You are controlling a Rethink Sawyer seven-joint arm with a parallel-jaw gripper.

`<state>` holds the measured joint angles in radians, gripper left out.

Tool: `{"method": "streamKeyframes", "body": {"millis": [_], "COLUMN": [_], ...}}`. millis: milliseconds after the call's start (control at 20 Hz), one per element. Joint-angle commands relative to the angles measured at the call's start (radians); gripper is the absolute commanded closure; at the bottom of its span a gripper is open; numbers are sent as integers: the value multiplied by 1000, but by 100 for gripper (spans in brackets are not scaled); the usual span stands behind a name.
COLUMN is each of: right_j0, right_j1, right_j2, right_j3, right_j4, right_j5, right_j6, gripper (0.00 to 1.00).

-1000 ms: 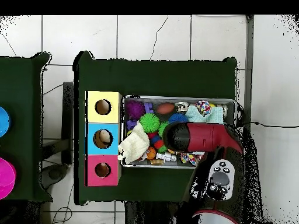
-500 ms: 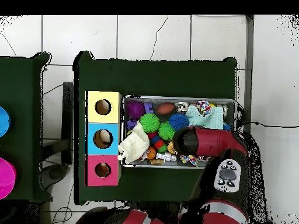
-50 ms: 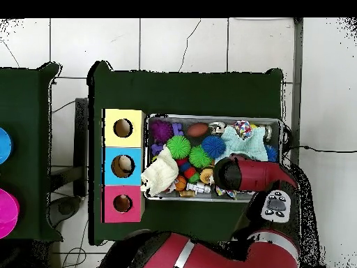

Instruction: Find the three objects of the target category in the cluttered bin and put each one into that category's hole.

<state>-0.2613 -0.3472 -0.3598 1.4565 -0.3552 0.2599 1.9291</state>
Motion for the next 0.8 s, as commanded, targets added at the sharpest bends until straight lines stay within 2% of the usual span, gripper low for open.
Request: {"method": "streamKeyframes", "body": {"millis": [50,300,450,650,800], "right_j0": [-32,-20,24,104,123], "right_j1": [63,34,-42,-191,-280], "right_j2": [99,106,73,37,51], "right_j3": [61,74,100,114,133], "right_j4": [39,58,74,82,103], "right_j5": [33,64,102,211,287], "right_j6": [122,117,133,103,84], "gripper": [100,100,100,100,100]}}
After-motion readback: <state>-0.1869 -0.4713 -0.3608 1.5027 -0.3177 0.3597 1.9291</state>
